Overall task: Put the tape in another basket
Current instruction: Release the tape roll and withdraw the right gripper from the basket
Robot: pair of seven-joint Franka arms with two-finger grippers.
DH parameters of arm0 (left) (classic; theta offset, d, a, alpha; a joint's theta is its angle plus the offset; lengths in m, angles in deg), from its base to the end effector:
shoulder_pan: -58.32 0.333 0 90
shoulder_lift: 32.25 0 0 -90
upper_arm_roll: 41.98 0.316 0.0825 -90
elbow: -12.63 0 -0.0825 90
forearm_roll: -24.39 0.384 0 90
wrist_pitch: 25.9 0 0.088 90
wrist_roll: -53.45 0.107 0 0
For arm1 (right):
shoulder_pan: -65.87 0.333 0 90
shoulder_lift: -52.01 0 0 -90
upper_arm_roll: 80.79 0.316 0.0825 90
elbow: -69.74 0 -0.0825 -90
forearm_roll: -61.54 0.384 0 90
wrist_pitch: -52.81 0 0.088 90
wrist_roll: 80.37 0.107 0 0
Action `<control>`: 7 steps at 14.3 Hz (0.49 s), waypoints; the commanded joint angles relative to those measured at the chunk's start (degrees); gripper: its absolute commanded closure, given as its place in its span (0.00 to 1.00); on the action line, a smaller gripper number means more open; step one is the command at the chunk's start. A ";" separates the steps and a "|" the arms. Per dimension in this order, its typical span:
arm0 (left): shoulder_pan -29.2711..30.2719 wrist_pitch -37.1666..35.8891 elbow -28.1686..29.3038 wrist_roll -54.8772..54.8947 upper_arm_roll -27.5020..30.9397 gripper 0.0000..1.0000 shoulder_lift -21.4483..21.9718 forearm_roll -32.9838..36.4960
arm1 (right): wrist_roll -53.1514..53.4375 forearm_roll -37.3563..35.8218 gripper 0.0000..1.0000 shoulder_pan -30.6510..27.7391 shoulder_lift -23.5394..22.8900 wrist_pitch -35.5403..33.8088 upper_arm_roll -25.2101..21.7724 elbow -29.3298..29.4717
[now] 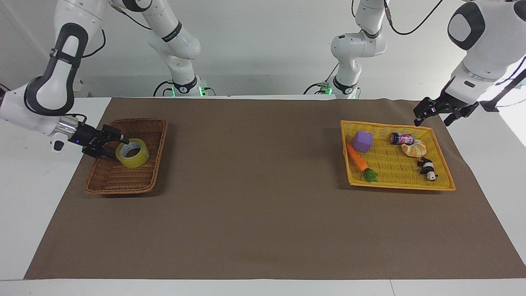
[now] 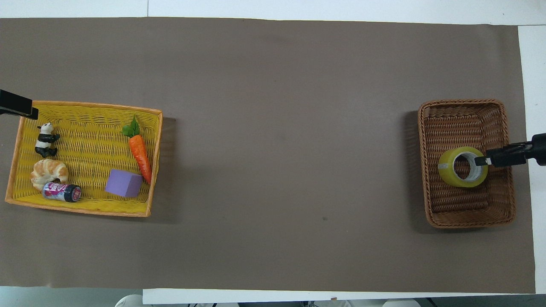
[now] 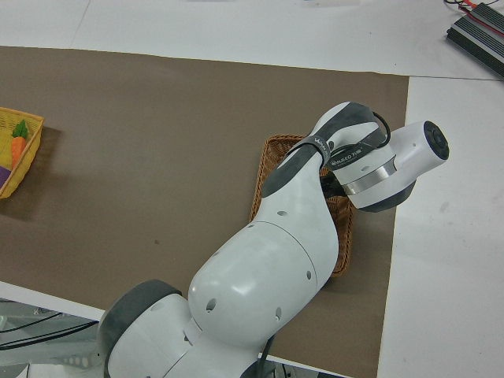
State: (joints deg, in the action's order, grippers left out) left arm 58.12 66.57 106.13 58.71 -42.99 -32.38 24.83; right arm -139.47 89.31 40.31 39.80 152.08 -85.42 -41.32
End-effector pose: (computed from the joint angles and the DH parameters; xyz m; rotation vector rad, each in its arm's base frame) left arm 0.5574 -0.0110 0.5981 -3.1295 0.1775 0.0321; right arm 0.5030 -0.2417 0.3576 -2.5112 -0.4059 -0.0222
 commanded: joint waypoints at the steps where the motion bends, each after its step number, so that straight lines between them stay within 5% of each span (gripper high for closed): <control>1: 0.82 -0.45 0.63 0.19 -0.48 0.00 0.49 0.71 | -0.41 -3.67 0.00 1.38 2.54 0.48 0.41 1.01; 7: 0.82 -0.45 0.63 0.19 -0.48 0.00 0.58 0.71 | 17.47 -18.15 0.00 10.87 11.14 -0.39 0.59 6.54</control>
State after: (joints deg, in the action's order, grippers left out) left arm 58.12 66.57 106.13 58.71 -42.99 -32.38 24.83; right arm -129.12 76.06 48.88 48.28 152.18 -85.12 -36.30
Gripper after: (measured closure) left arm 0.000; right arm 0.000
